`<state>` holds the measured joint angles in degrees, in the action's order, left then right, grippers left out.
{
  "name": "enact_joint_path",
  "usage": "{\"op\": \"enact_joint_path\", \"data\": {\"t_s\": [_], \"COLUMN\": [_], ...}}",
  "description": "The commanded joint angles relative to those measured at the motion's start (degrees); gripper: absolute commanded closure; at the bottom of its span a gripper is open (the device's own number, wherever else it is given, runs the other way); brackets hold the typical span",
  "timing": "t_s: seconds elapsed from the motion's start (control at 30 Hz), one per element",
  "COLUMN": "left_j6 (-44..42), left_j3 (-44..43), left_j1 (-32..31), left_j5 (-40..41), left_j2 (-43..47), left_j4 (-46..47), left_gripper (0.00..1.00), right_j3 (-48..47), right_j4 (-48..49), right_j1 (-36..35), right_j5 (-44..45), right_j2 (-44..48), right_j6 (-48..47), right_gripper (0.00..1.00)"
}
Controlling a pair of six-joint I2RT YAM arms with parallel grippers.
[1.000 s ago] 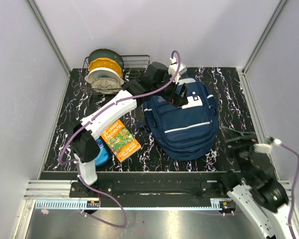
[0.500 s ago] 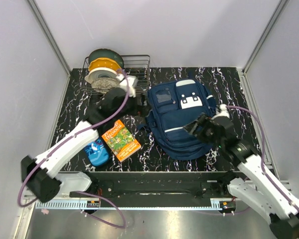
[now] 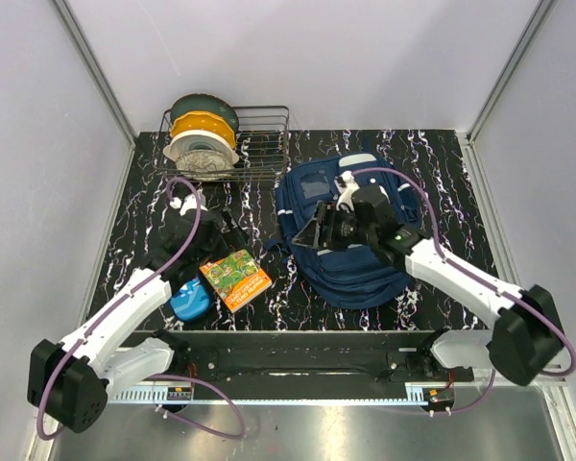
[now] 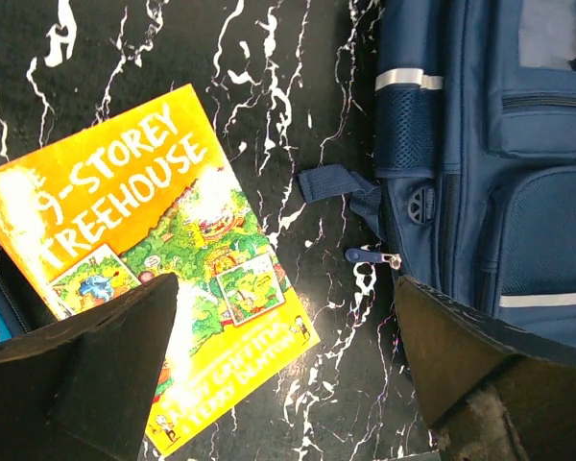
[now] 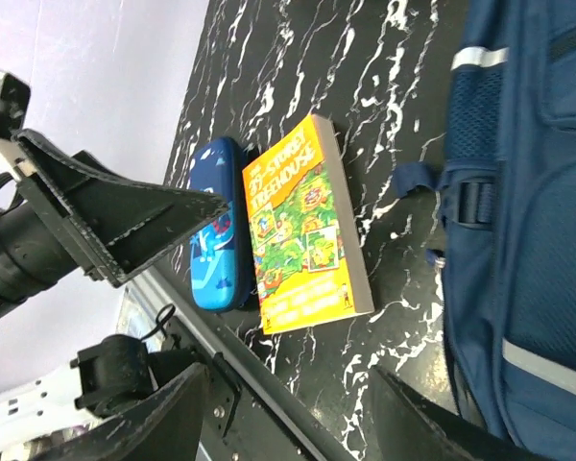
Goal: Pack the student bag
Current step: Pick up the book from the center of the board.
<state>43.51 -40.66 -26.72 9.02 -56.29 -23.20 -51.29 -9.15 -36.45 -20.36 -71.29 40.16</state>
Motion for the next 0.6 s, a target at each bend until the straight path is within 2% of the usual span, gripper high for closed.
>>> {"op": "enact_joint_path", "data": {"t_s": [0.0,0.17,0.2,0.57], "left_j6": [5.26,10.37,11.15,13.97], "left_j3": [1.37,9.53,10.25,9.20], "left_j1": [1.49,8.34,8.87,9.32], "left_j5": [-0.49,-6.89,-7.95,1.96], "left_j2": [-0.92,-0.22,-0.40,-1.72], "left_j4": [-0.09,4.56,5.18,-4.04], "left_gripper": [0.01,0.01,0.01,0.01], "right_j3": [-5.83,-8.65,-8.13,-12.78], "right_j4": [5.72,9.48,14.28,13.98], "right_j1": [-1.69,-3.54,-4.50,-11.01], "right_j5": [-4.60,-6.70,-7.84,-4.96], "right_j2": [-7.35,-16.42,-18.34,-29.07], "right_j6": [-1.93,2.01,2.98,5.63], "right_gripper": [0.28,0.31,0.31,0.31]}}
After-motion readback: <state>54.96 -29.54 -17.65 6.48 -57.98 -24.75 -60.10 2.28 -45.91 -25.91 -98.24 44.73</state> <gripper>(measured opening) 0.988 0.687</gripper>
